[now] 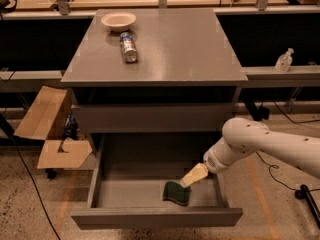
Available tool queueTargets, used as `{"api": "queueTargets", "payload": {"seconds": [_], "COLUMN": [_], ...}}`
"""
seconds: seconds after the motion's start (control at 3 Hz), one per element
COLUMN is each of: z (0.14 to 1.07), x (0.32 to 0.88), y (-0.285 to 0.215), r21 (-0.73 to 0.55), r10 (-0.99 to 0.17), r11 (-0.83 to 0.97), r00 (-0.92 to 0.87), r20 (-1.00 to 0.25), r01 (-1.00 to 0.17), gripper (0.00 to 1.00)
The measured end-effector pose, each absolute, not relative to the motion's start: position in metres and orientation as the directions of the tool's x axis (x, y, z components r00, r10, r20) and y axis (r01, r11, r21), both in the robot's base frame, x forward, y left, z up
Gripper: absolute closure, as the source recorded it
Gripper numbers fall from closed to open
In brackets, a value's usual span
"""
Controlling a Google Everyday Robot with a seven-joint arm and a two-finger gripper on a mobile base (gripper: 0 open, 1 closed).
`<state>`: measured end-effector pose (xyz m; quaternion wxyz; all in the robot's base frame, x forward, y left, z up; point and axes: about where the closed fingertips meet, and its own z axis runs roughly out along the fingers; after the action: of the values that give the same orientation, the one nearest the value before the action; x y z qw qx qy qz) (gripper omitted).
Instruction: Pick sponge from middle drawer and place on counter
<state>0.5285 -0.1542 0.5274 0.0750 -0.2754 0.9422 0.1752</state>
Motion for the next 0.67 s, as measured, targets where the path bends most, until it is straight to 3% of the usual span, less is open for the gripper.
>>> {"api": "queueTargets", "payload": {"seconds": [0.67], "z": [0.4908], "x": [0.5234], "y": [-0.1347], "r21": [0.328], "r10": [-0.491], "r11": [0.782], "r00": [-0.848], "r20": [-0.198], "r01": [-0.53], "gripper": [0.0]}}
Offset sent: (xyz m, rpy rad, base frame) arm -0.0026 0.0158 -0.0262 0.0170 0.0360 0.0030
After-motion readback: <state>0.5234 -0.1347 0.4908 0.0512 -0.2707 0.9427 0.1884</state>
